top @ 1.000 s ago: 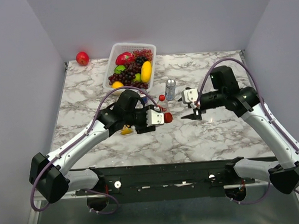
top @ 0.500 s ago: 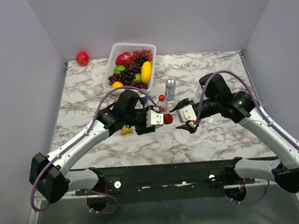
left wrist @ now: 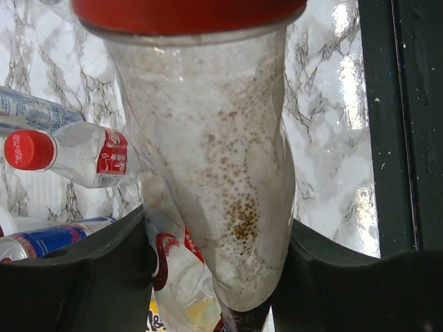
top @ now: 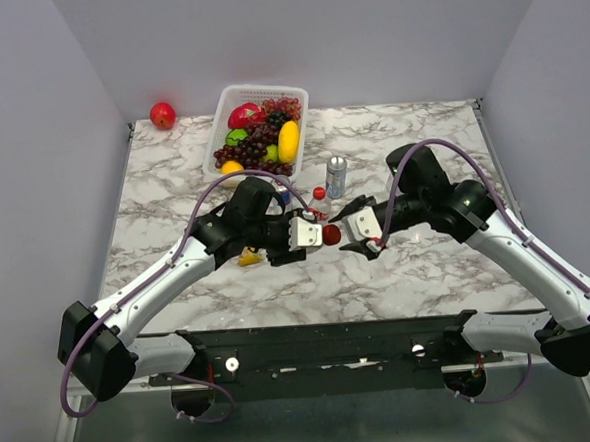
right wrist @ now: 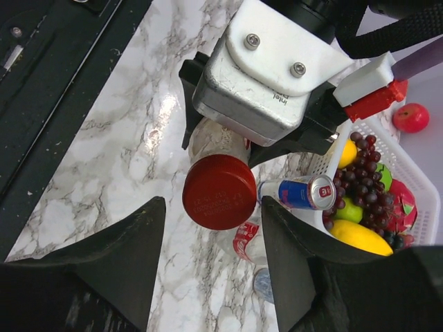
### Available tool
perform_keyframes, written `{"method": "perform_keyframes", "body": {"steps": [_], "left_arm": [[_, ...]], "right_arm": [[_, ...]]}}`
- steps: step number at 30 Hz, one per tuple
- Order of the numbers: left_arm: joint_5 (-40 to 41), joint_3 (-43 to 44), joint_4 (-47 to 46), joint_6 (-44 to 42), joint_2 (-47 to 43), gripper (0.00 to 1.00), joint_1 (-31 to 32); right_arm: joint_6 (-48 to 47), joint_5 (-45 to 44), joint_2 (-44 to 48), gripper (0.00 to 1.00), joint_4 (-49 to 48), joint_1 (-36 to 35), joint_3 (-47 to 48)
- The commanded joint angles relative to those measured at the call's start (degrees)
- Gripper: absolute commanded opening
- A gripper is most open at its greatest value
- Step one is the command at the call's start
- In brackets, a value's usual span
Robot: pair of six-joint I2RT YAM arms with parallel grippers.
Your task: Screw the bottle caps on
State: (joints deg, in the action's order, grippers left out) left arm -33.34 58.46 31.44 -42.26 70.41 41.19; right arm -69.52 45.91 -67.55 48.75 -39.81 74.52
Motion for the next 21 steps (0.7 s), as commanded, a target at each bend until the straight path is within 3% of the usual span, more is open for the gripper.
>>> {"method": "perform_keyframes", "body": {"steps": [1,9,13,21], "left_arm": [[-2.4,0.9,-0.6,-0.5,0.4,0.00,-0.2],[-1.6,0.9,-2.7,1.0,1.0,0.00,-0.2],[0.5,0.2,-5.5,3.6,0.8,0.00,-0.2],[10.6,-1.9,-16.3,15.1,-0.4,0.00,-0.2]], "right_arm": [[0.5,0.1,-0.6,0.61,-1.9,-0.7,1.1],[3.9,1.1,-1.4,0.49,-3.0,-0.8,1.2],[10.8,-0.9,-1.8,0.36,-7.2,-0.8,0.1],[44.9,-12.7,-3.2,0.26,-23.3,-0.7,-0.7]]}}
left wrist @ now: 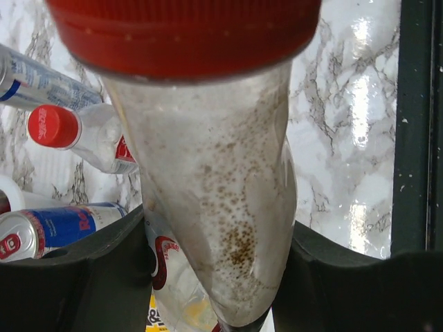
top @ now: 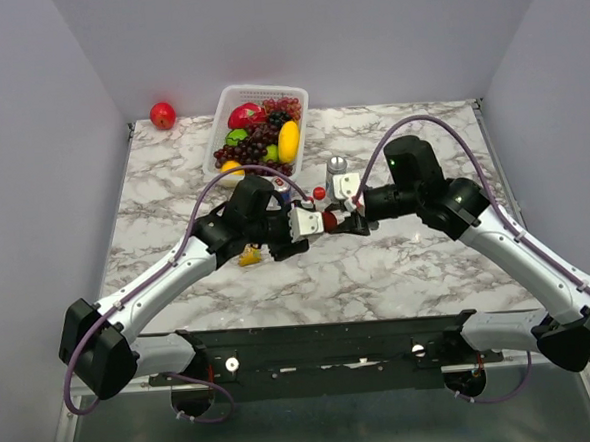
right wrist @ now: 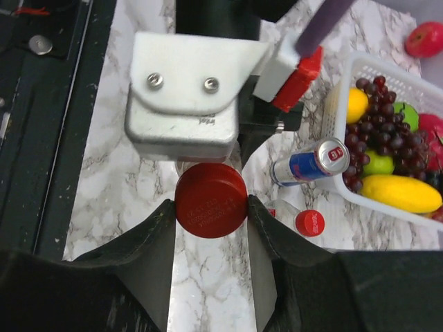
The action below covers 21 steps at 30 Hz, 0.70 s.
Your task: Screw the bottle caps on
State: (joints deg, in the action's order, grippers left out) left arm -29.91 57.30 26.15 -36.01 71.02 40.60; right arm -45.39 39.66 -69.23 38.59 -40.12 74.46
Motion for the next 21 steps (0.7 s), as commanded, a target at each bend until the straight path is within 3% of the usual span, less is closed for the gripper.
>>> {"method": "perform_keyframes", "body": {"steps": [1,6,9,10,11,17,21], "left_arm": [[8.1,-1.0,-12.7,10.9,-1.1,0.00,0.4],[10.3,-1.1,-13.7,12.9,-1.2,0.00,0.4],[10.3,-1.1,-11.8,13.1,-1.7,0.00,0.3],[9.9,-1.1,-11.1,13.2,-1.9,0.00,0.0],[8.8,-1.1,-10.3,13.2,-2.2,0.00,-1.0],[-1.0,-1.2,-6.9,15.4,-4.8,0.00,-6.3],[-7.2,-0.3,-4.7,15.4,-5.5,0.00,-8.2]], "right_arm": [[23.9,-8.1,-1.8,0.24,-13.9,-0.3,-0.6],[35.6,-10.3,-2.5,0.25,-16.5,-0.1,-0.3],[37.0,-11.4,-2.5,0.40,-16.8,0.6,1.4],[37.3,-11.0,-2.3,0.54,-16.8,1.0,2.7],[36.9,-10.0,-2.2,0.57,-16.8,1.4,3.2],[37.9,-1.3,-1.3,0.71,-16.4,6.3,5.9],[39.1,12.0,-1.5,0.75,-19.1,9.8,4.0]]}}
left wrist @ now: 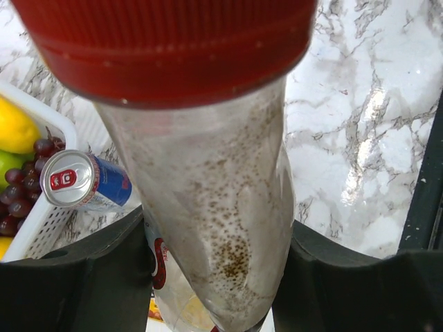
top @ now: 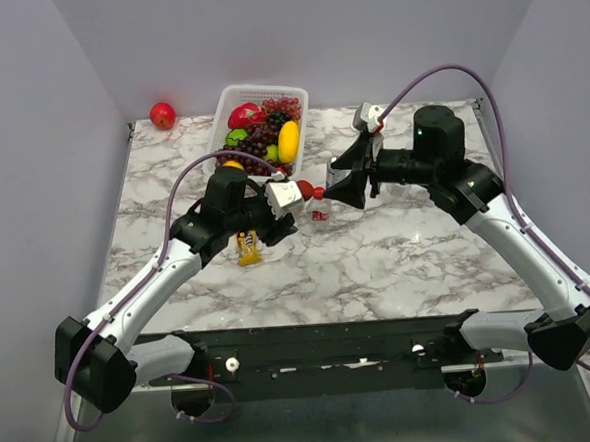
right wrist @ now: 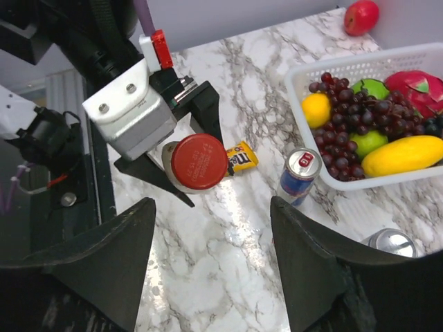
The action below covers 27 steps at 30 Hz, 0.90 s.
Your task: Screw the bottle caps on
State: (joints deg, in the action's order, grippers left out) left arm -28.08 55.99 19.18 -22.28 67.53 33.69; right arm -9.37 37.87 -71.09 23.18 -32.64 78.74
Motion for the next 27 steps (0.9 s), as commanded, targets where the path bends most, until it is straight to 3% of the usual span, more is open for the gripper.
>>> {"method": "perform_keyframes", "body": {"steps": [1,6,15,21,27], "left_arm": [[-10.1,1.3,2.1,2.0,-2.2,0.00,-1.3],[-17.3,2.8,2.1,3.8,-1.6,0.00,-1.3],[-18.4,4.5,2.4,2.3,-0.8,0.00,-1.3],[-18.9,4.7,0.9,3.0,0.1,0.00,-1.3],[-19.1,4.4,-0.6,4.2,0.2,0.00,-1.3]], "right_arm": [[3.0,15.7,0.2,0.76,-4.4,2.2,-1.0],[9.0,23.1,-1.2,0.79,-15.4,2.3,-4.6],[12.9,27.3,-6.8,0.85,-20.3,2.3,-1.7],[20.2,28.8,-7.2,0.81,-28.0,2.3,-4.2],[23.3,26.9,-6.9,0.69,-30.6,2.3,-6.0]]}}
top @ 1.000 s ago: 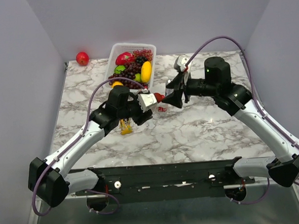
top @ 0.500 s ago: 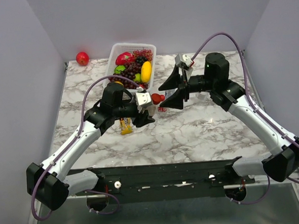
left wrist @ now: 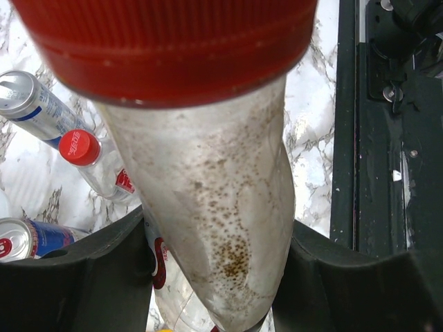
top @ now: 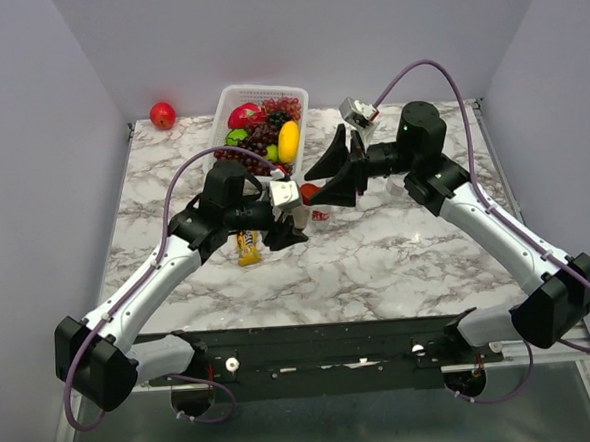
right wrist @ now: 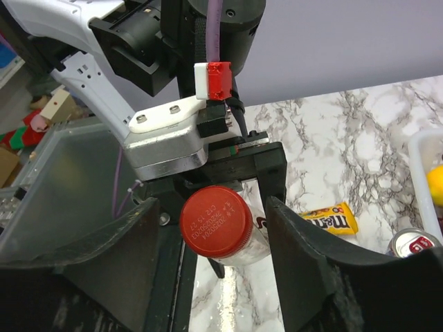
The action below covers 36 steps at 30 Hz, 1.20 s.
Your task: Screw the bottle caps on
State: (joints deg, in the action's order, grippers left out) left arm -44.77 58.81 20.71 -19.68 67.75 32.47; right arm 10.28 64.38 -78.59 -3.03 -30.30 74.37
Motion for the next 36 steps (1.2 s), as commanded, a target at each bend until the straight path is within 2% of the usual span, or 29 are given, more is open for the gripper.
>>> {"method": "perform_keyframes", "body": {"steps": [1,6,16,20,21,23,24,28,30,36], "left_arm": [[-2.4,1.4,-2.8,1.7,0.0,0.00,0.0],[-2.4,1.5,-3.8,2.6,0.2,0.00,0.0],[-0.7,0.3,-6.5,4.1,0.5,0.00,0.2],[6.7,-2.5,-10.9,6.1,-0.2,0.00,2.4],[12.5,-3.2,-12.3,6.5,-1.0,0.00,3.2],[17.6,-5.1,-16.0,6.8,-1.6,0.00,5.5],[23.0,-5.5,-16.9,7.5,-2.2,0.00,6.4],[30.2,-6.5,-19.8,7.6,-1.8,0.00,8.8],[30.3,-6.4,-20.2,7.9,-1.4,0.00,8.8],[24.0,-6.2,-16.9,7.3,-2.3,0.00,7.9]], "right_arm": [[3.6,0.6,0.5,0.69,-4.4,0.0,-1.8],[3.6,0.0,1.0,0.74,-3.7,0.0,-2.6],[5.0,-7.5,2.7,0.47,-5.8,0.0,-3.4],[3.8,-13.4,3.7,0.36,-5.7,-0.6,-2.3],[3.2,-14.2,3.8,0.35,-4.7,-1.1,-1.9],[2.3,-16.0,4.0,0.33,-4.7,-1.4,-1.5],[2.1,-16.0,4.0,0.33,-4.6,-1.8,-1.2],[1.8,-16.4,3.8,0.32,-4.4,-2.5,-1.0],[1.8,-16.4,3.8,0.32,-4.4,-2.7,-1.2],[0.5,-17.3,4.1,0.32,-3.5,-2.7,-1.3]]}}
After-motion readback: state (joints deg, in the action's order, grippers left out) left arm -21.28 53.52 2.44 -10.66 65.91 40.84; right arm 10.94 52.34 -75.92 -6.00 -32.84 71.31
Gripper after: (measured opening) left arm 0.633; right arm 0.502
